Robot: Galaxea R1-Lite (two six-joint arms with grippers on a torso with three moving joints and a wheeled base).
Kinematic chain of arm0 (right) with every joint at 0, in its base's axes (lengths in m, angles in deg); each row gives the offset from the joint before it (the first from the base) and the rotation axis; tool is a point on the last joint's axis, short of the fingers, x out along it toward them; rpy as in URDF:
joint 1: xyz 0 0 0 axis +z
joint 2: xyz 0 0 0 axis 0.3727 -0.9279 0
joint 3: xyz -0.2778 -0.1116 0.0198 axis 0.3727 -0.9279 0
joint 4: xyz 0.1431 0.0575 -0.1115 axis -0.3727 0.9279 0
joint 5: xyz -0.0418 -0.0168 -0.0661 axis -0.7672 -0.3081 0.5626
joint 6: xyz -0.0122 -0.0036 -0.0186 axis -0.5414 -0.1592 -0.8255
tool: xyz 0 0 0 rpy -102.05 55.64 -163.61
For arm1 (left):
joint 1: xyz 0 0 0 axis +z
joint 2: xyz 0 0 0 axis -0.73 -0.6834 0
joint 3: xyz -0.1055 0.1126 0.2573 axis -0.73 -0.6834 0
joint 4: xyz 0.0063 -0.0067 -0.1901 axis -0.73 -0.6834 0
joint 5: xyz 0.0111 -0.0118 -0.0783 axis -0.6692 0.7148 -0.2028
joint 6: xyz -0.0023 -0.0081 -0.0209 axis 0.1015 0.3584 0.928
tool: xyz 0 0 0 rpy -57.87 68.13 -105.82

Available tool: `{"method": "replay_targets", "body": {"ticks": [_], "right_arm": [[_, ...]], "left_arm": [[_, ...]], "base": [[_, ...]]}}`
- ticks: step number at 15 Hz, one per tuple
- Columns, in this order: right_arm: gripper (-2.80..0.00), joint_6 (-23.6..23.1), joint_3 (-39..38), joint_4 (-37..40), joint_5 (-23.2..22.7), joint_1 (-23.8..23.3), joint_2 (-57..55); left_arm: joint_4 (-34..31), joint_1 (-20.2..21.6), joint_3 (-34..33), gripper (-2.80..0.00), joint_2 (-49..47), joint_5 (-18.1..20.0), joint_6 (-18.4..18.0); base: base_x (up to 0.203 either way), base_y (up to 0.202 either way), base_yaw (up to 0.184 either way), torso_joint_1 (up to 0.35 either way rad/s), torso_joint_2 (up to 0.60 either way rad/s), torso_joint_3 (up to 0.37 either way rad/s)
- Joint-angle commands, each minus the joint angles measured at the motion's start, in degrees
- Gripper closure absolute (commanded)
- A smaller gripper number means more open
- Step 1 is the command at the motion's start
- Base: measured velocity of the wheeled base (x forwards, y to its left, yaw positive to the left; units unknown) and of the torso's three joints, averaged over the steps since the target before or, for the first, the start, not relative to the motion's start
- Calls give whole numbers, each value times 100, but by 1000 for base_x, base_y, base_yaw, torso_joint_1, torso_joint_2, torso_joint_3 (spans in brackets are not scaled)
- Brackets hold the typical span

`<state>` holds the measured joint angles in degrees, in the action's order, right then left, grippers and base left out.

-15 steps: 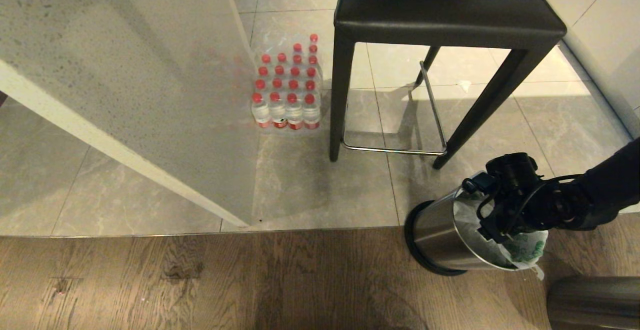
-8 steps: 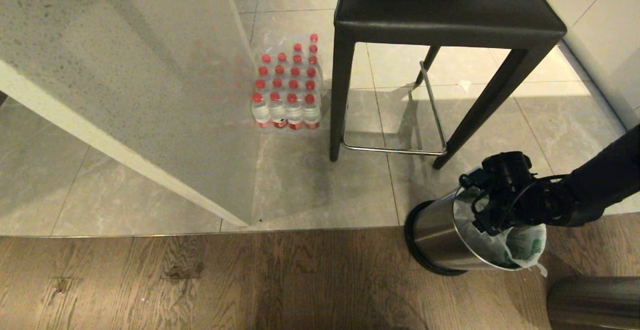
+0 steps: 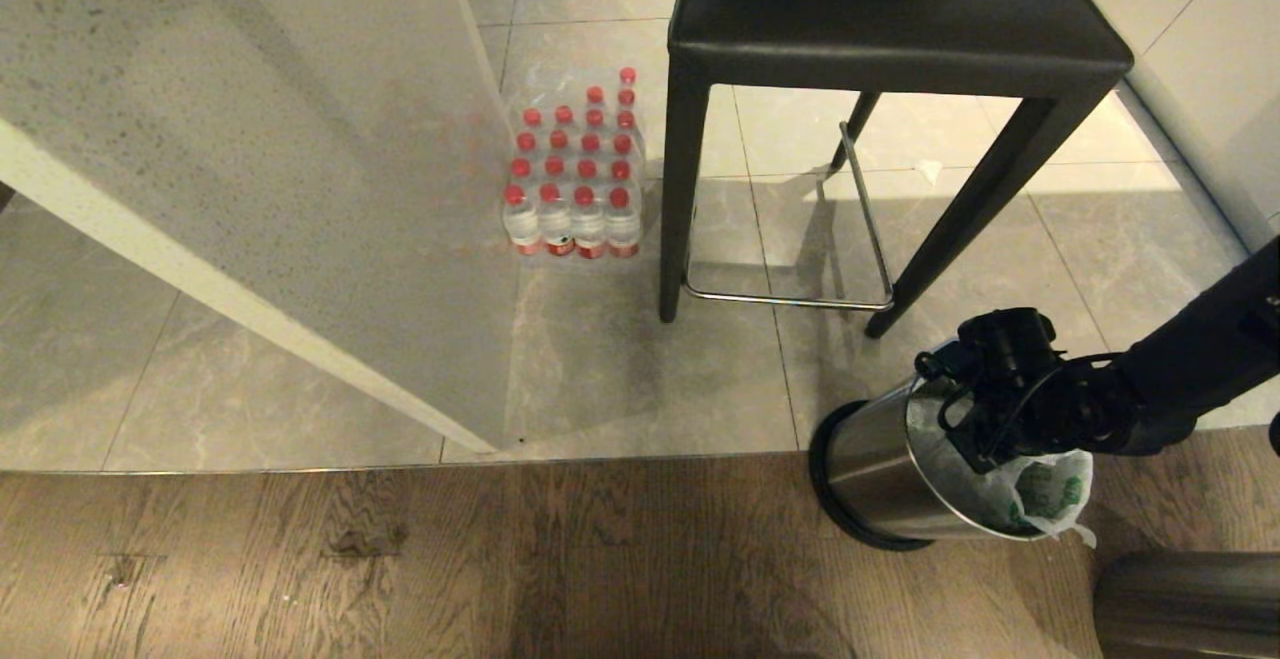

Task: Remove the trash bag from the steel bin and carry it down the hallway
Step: Pick up the trash bag

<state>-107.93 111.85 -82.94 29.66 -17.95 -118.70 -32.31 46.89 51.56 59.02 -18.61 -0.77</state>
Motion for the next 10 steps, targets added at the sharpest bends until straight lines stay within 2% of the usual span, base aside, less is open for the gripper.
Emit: {"method": "replay_targets", "body": {"ticks": [1, 6, 10], "right_arm": [[0, -13, -32, -44, 16, 7, 29], [0, 287, -197, 223, 8, 11, 545], [0, 534, -402, 1407, -66, 81, 1884]], "left_arm": [[0, 0, 0, 0, 2, 0, -1], [0, 0, 0, 0, 2, 0, -1], [0, 0, 0, 0, 2, 0, -1]], "base": [[0, 0, 0, 0, 0, 0], [0, 0, 0, 0, 0, 0], [0, 0, 0, 0, 0, 0]]}}
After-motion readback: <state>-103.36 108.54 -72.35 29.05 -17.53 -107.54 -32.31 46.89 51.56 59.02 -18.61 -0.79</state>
